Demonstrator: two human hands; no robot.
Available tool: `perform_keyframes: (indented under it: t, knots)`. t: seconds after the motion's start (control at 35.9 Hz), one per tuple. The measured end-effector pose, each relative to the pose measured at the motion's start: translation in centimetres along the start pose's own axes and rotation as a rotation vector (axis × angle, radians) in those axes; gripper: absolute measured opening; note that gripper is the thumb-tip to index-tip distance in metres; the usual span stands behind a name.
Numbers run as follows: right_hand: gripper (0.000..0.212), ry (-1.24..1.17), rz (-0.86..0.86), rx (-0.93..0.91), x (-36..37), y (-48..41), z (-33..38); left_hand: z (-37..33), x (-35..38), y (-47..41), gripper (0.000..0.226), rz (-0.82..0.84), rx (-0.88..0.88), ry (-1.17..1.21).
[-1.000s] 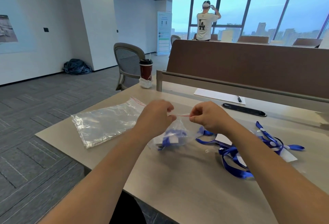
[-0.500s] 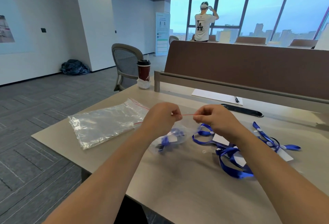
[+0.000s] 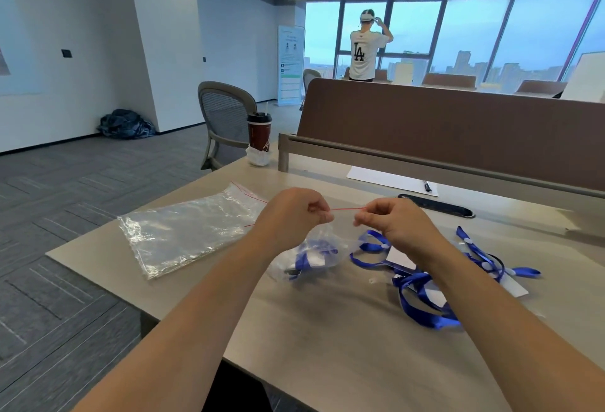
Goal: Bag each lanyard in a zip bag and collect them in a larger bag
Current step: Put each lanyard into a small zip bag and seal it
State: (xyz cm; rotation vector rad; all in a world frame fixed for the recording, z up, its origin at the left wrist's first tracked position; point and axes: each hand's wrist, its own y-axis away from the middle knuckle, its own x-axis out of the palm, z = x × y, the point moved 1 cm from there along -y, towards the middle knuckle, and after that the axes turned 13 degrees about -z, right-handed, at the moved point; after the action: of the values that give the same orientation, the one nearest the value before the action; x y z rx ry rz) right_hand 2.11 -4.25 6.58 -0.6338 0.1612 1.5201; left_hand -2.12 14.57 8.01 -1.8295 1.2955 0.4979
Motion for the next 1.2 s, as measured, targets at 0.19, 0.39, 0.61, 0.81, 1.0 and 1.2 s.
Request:
perform_keyframes:
  t: [0.19, 0.39, 0.61, 0.81, 1.0, 1.2]
  knots:
    - [0.012, -0.058, -0.153, -0.044, -1.2, -0.2, 1.9, 2.4, -2.9, 0.4, 0.026, -0.131, -0.162, -0.116]
    - [0.013, -0.200, -0.249, 0.016, -2.9, 0.0, 2.8, 3.6, -4.9, 0.7, 0.019, -0.206, -0.179, 0.041]
    - [0.012, -0.254, -0.477, -0.062, -8.1, 0.1, 5.6, -2.2, -5.2, -1.2, 0.013, -0.370, -0.085, 0.510]
    - [0.011, -0.262, -0.675, -0.099, -16.7, 1.7, 6.8, -10.8, -5.0, -3.0, 0.011, -0.381, 0.077, 0.652]
    - [0.014, -0.219, -0.841, -0.094, -25.0, 5.7, 5.3, -18.4, -0.8, -2.9, 0.015, -0.277, 0.172, 0.742]
    - [0.011, -0.157, -0.976, -0.041, -31.6, 11.8, 1.6, -24.6, 5.4, 0.2, 0.018, -0.157, 0.200, 0.811]
